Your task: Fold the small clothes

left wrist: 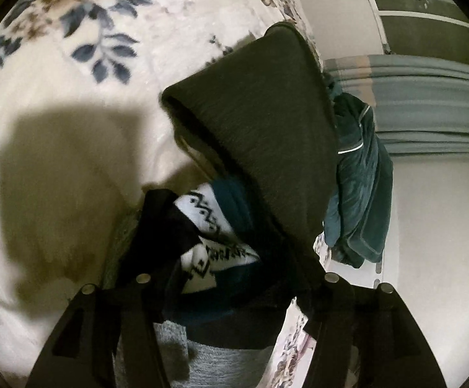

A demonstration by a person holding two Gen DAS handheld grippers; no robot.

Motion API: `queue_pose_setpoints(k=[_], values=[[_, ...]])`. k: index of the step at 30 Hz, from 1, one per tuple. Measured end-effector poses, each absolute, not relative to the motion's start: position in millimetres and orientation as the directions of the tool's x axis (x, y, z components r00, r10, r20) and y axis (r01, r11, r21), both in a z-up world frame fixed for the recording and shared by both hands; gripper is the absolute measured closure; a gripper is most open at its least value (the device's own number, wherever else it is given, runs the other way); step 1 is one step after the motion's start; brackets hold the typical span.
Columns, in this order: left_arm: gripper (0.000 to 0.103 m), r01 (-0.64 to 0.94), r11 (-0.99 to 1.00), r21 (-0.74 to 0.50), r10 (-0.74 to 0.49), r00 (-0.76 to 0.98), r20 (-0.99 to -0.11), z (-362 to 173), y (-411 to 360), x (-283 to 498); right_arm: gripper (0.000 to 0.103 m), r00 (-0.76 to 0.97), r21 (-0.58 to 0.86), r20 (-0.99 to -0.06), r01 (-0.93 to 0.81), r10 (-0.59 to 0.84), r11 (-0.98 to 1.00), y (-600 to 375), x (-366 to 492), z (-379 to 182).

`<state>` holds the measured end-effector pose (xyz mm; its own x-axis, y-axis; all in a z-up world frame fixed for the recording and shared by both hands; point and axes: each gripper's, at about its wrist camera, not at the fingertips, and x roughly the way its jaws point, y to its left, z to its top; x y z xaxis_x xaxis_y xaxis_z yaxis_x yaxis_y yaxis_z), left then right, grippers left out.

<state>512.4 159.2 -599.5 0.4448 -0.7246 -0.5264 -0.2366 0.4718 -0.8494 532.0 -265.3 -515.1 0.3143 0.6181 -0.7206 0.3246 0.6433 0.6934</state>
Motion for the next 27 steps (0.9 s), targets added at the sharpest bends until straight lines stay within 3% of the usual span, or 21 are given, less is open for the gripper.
queue_pose_setpoints(k=[2,8,10,13,19,23,27], values=[[0.047,-0.231,0.47,-0.852,-0.721,0.456,-0.521,-597,160,512,0.034,0.304,0.677,-0.736,0.338,0.605,0.654,-270,524,-520],[0.044,-0.192,0.492,-0.849,-0.692,0.506,-0.515,-574,179,491,0.032,0.24,0.639,-0.766,0.381,0.597,0.668,-289,487,-542],[0.04,-0.183,0.524,-0.832,-0.677,0.504,-0.537,-567,186,463,0.024,0.222,0.624,-0.778,0.383,0.587,0.681,-295,479,-548],[0.03,-0.199,0.564,-0.801,-0.659,0.476,-0.582,-568,189,418,0.02,0.189,0.619,-0.781,0.364,0.596,0.696,-303,475,-557],[0.024,-0.335,0.581,-0.742,-0.637,0.38,-0.671,-599,193,299,0.01,0.096,0.651,-0.749,0.286,0.655,0.703,-303,474,-578],[0.024,-0.433,0.431,-0.792,-0.667,0.439,-0.603,-629,178,267,0.01,0.035,0.684,-0.714,0.25,0.699,0.685,-294,496,-597],[0.024,-0.416,0.354,-0.837,-0.652,0.532,-0.54,-641,155,284,0.01,-0.02,0.745,-0.657,0.14,0.754,0.652,-273,529,-614]])
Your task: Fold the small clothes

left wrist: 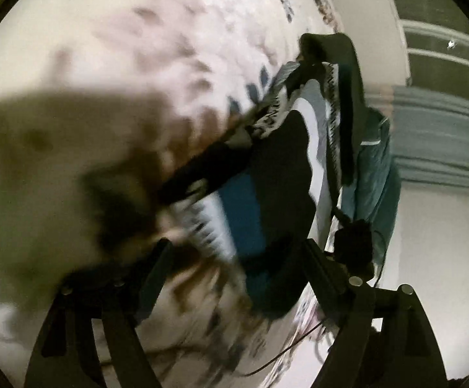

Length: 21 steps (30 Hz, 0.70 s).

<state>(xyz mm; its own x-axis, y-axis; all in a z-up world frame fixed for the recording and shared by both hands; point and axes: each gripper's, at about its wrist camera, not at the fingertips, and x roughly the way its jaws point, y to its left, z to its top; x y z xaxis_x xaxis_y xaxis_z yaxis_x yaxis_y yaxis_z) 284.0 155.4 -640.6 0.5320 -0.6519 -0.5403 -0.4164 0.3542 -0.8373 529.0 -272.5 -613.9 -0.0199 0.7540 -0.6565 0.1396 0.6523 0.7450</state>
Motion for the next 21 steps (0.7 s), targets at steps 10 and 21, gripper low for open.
queue_pose_setpoints(k=[10,21], values=[[0.019,-0.424,0.33,-0.844,-0.537,0.651,-0.537,-645,132,335,0.008,-0.087,0.842,-0.523,0.105,0.848,0.53,-245,572,-635],[0.076,-0.354,0.423,-0.834,-0.561,0.62,-0.548,-604,152,364,0.074,0.027,0.859,-0.507,0.094,0.861,0.503,-228,555,-617]])
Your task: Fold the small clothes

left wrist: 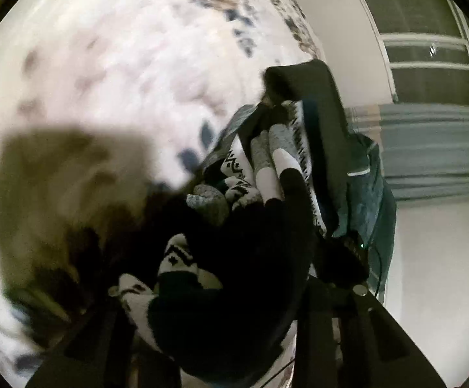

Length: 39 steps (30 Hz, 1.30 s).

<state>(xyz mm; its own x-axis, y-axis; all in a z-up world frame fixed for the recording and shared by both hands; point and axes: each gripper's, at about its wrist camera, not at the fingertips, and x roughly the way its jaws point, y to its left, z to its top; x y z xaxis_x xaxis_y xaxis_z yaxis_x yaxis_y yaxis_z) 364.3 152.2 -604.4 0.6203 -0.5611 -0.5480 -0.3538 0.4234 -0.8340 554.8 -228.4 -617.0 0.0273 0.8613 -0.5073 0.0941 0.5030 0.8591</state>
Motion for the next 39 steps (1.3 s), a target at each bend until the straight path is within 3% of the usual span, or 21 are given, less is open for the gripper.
queue_pose_setpoints(k=[8,11,14,16,19,21,24,28,32,34,39], values=[[0.076,-0.143,0.634,-0.76,-0.644,0.446,-0.621,-554,167,405,0.077,0.308,0.809,-0.584,0.296,0.751,0.508,-260,396,-554],[0.075,-0.086,0.652,-0.753,-0.705,0.298,-0.644,-572,151,421,0.077,0.395,0.773,-0.63,0.399,0.668,0.493,-255,320,-547],[0.067,-0.129,0.662,-0.738,-0.724,0.141,-0.675,-614,136,432,0.077,0.387,0.732,-0.659,0.524,0.644,0.435,-258,271,-572],[0.055,-0.179,0.647,-0.741,-0.733,0.121,-0.669,-636,136,429,0.068,0.351,0.692,-0.687,0.586,0.637,0.423,-262,250,-597],[0.054,-0.228,0.562,-0.795,-0.771,0.202,-0.604,-637,151,420,0.058,0.315,0.669,-0.686,0.627,0.656,0.399,-272,236,-617],[0.054,-0.235,0.554,-0.799,-0.758,0.256,-0.6,-635,162,421,0.05,0.296,0.647,-0.695,0.656,0.656,0.39,-293,227,-618],[0.053,-0.254,0.558,-0.79,-0.74,0.277,-0.613,-640,166,431,0.047,0.289,0.615,-0.709,0.701,0.643,0.363,-325,210,-615],[0.047,-0.23,0.605,-0.762,-0.716,0.26,-0.647,-635,157,435,0.046,0.248,0.565,-0.775,0.682,0.581,0.464,-348,200,-589],[0.047,-0.232,0.663,-0.712,-0.664,0.257,-0.702,-618,165,414,0.046,0.272,0.55,-0.821,0.611,0.502,0.569,-363,252,-550],[0.047,-0.255,0.707,-0.659,-0.602,0.272,-0.751,-608,178,395,0.034,0.284,0.566,-0.817,0.554,0.501,0.61,-356,280,-541],[0.047,-0.339,0.843,-0.419,-0.338,0.272,-0.901,-599,216,333,0.034,0.251,0.568,-0.822,0.405,0.511,0.716,-310,379,-546]])
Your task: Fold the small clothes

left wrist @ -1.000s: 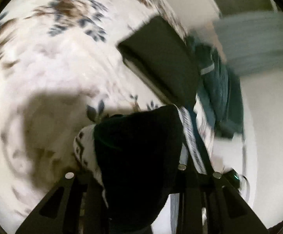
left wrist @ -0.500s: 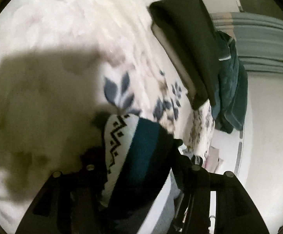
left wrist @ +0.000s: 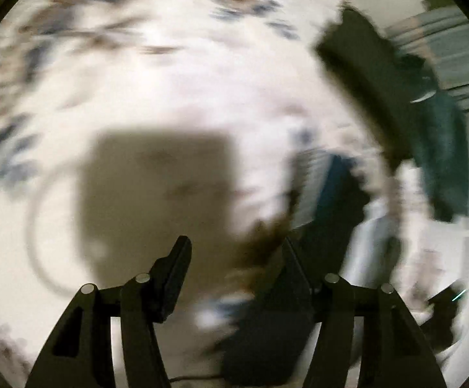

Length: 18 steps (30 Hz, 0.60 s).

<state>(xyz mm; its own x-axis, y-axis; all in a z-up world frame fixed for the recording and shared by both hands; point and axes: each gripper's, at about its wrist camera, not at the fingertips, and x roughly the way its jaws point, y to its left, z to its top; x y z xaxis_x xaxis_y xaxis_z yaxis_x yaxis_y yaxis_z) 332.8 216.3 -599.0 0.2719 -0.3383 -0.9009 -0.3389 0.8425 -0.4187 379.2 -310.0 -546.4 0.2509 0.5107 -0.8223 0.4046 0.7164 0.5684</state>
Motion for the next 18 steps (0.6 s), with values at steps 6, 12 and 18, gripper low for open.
queue_pose_setpoints(k=[6,12,18], values=[[0.044,-0.31,0.927,-0.211,-0.125,0.274,-0.953,-633,217,275,0.101,0.204,0.534,-0.845,0.298,0.494,0.791,-274,449,-569],[0.0,-0.301,0.911,-0.282,-0.193,0.293,-0.936,-654,205,295,0.101,0.286,0.472,-0.875,0.322,0.391,0.821,-285,463,-552],[0.0,-0.303,0.946,-0.119,-0.069,0.172,-0.983,-658,182,319,0.063,0.112,0.48,-0.875,0.322,0.471,0.816,-293,439,-552]])
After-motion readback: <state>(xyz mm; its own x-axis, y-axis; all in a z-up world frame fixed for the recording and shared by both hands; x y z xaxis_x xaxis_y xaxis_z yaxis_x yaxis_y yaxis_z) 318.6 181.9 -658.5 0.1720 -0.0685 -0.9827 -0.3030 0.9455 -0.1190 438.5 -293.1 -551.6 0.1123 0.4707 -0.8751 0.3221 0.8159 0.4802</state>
